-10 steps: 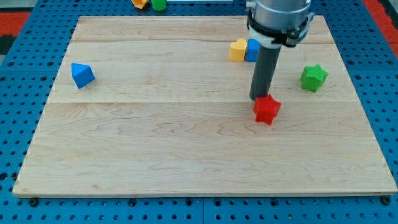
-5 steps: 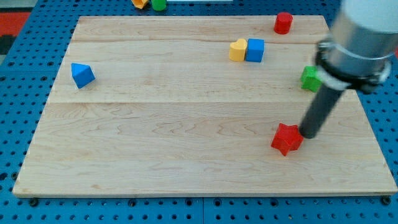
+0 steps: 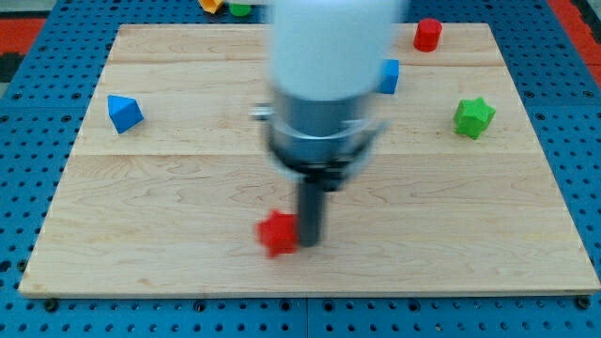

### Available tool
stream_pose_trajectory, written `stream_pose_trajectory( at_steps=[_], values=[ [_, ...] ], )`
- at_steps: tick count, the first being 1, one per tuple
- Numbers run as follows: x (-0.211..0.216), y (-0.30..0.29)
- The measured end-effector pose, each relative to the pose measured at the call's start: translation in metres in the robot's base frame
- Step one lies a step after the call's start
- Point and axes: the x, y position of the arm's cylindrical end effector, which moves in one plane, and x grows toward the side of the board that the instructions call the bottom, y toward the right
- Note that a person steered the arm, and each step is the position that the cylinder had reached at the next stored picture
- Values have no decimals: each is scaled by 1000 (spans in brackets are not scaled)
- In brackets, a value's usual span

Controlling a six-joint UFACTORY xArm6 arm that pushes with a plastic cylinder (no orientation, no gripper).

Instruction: Place the red star slightly diagonal to the bottom right of triangle

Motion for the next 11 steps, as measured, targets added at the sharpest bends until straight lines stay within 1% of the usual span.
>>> stream_pose_trajectory(
  at_steps=[1,2,3,4,6,7,8,9,10,11],
  values=[
    [0,-54],
    [0,-62],
    [1,-114],
    [3,-101],
    [2,-204],
    [-21,-100],
    [-64,-8],
    [-92,-32],
    [-93,-180],
    [-92,-270]
  ],
)
